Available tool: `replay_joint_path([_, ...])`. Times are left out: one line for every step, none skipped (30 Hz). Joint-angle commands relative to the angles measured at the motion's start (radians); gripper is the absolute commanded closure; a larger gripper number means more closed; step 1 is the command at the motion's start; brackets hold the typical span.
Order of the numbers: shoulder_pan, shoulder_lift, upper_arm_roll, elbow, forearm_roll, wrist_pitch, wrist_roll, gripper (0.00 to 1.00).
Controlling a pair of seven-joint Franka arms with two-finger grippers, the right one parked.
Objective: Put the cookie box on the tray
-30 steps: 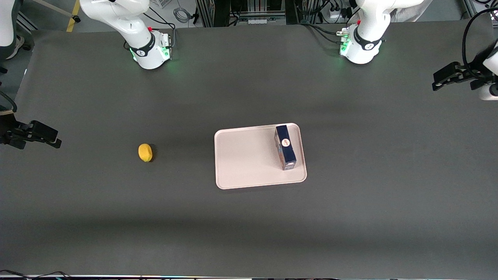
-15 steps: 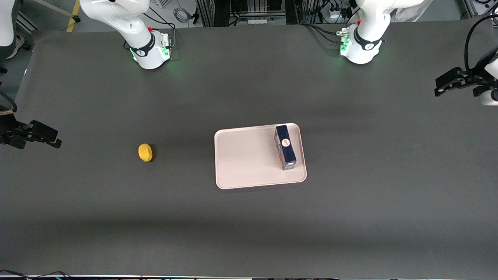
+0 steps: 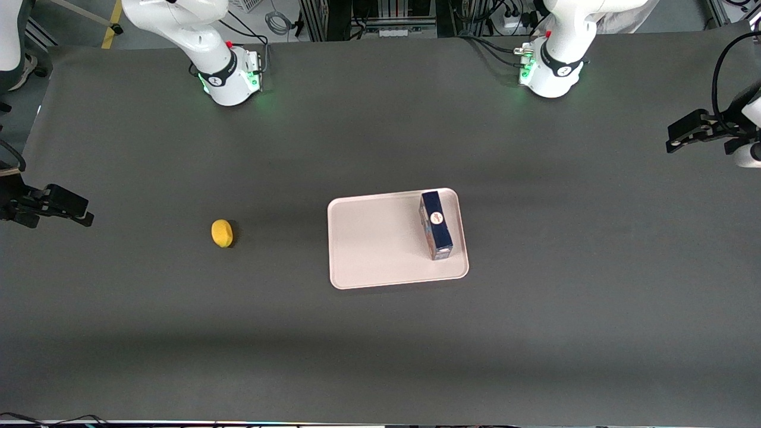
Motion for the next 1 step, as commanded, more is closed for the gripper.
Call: replay_joint_path([-0.013,-0.012,0.008,-0.019,0.013,0.015,0.010,0.00])
